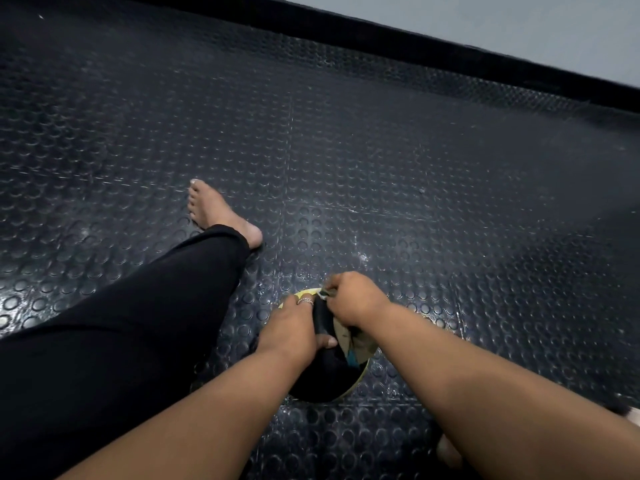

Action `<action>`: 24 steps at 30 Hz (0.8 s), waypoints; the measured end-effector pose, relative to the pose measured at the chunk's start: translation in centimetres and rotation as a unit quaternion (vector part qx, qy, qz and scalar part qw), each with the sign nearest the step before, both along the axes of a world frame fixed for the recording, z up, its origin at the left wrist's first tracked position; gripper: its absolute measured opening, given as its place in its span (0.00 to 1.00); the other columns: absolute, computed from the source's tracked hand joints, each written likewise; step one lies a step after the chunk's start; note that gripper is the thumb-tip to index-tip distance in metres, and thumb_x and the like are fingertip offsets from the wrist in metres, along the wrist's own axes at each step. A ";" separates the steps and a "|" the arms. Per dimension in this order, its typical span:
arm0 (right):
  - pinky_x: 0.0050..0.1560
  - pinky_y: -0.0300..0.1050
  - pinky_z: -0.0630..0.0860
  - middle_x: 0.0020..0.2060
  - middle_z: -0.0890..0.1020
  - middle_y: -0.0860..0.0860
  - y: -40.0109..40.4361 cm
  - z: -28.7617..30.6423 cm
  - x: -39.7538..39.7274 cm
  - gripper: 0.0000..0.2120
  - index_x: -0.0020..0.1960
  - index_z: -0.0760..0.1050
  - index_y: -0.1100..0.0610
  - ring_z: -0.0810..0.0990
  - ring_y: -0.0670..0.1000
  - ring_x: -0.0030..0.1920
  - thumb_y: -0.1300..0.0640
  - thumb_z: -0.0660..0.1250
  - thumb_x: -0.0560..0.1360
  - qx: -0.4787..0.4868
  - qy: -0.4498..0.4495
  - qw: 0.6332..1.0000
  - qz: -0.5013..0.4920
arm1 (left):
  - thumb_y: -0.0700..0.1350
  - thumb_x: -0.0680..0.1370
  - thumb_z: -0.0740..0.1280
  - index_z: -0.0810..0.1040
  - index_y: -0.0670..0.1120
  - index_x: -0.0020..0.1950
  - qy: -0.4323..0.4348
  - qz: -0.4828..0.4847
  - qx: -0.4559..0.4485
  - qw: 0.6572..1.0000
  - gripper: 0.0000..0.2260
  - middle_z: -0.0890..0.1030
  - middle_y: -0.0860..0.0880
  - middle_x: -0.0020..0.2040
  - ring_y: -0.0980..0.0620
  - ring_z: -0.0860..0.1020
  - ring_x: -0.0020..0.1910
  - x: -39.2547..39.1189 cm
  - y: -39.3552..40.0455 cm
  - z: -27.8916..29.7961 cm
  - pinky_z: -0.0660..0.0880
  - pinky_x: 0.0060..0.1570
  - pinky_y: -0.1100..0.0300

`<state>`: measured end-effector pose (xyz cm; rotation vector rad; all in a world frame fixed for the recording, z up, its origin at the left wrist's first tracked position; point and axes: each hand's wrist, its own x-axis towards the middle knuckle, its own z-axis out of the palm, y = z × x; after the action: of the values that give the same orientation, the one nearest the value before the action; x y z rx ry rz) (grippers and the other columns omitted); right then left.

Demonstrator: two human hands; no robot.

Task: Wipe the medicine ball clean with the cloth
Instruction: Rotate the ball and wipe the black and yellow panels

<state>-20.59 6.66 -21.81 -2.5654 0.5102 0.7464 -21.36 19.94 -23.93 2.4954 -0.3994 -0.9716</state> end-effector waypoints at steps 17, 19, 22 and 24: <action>0.45 0.41 0.75 0.52 0.81 0.51 -0.3 0.3 0.4 0.15 0.55 0.78 0.51 0.78 0.52 0.48 0.62 0.62 0.71 -0.017 -0.009 1.000 0.025 | 0.58 0.70 0.75 0.64 0.51 0.73 0.023 -0.007 0.006 1.000 0.35 0.67 0.47 0.66 0.43 0.70 0.67 0.6 0.1 0.0 0.70 0.65 0.49; 0.46 0.42 0.76 0.53 0.80 0.51 -0.1 0.2 0.7 0.16 0.56 0.78 0.51 0.78 0.52 0.49 0.62 0.62 0.71 -0.019 -0.007 0.999 0.033 | 0.58 0.70 0.75 0.64 0.51 0.73 0.022 -0.006 0.007 1.000 0.35 0.68 0.47 0.67 0.43 0.70 0.67 0.6 0.1 0.0 0.69 0.65 0.49; 0.52 0.43 0.77 0.55 0.80 0.51 0.4 0.0 0.2 0.18 0.57 0.78 0.50 0.79 0.53 0.53 0.62 0.62 0.70 -0.014 -0.002 0.999 0.031 | 0.57 0.71 0.75 0.64 0.52 0.73 0.027 -0.002 0.003 1.000 0.34 0.67 0.47 0.67 0.43 0.70 0.67 0.5 0.0 0.0 0.69 0.65 0.49; 0.51 0.43 0.77 0.53 0.81 0.51 0.5 0.3 -0.2 0.19 0.57 0.79 0.50 0.79 0.53 0.52 0.63 0.61 0.69 -0.015 -0.013 0.999 0.029 | 0.56 0.72 0.74 0.64 0.51 0.73 0.027 -0.001 0.004 1.000 0.34 0.67 0.47 0.67 0.43 0.70 0.67 0.5 0.0 0.0 0.70 0.65 0.49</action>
<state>-20.75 7.17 -21.52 -2.6248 0.4439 0.7291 -20.84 19.90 -23.92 2.4716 -0.3808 -1.0402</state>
